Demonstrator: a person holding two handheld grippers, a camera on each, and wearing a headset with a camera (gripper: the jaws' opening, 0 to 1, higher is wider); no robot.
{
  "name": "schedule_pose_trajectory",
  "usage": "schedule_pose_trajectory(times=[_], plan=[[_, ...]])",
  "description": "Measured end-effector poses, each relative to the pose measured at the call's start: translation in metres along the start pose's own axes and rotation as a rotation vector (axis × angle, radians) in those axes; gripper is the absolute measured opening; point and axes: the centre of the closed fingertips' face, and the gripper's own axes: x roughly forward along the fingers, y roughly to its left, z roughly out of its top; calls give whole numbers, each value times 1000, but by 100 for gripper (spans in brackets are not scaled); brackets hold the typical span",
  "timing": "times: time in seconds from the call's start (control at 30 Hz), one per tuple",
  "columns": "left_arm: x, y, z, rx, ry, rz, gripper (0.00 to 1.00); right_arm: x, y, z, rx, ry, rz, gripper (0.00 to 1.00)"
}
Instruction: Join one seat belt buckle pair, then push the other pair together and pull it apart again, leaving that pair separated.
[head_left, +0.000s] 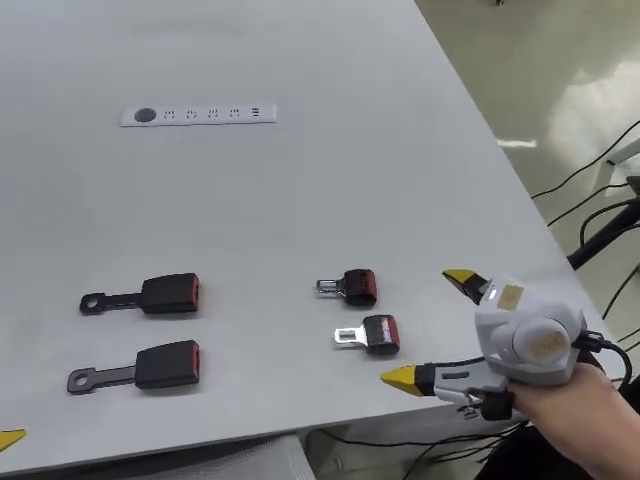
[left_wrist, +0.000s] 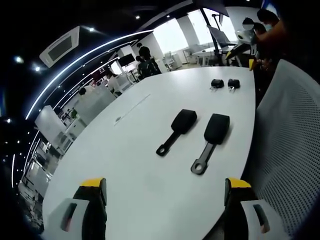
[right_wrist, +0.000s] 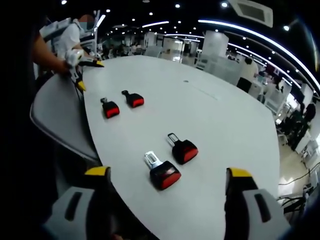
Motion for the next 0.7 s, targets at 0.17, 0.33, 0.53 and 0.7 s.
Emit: schedule_pose_trajectory(times=[0.17,0.33,0.53,0.7], plan=[[-1,1,1,5,6,2,100,-2,4,-9,10,47,13,84],[-2,-2,-2,9,28,-16,100,-4,2,-4,-8,38,13,83],[-3,-7,-7,40,72,-50,100,-2,-2,-1,-21,50,27,81],[3,-9,-5,69,100,-76,100,1,-2,-2,-43,78,43,84]])
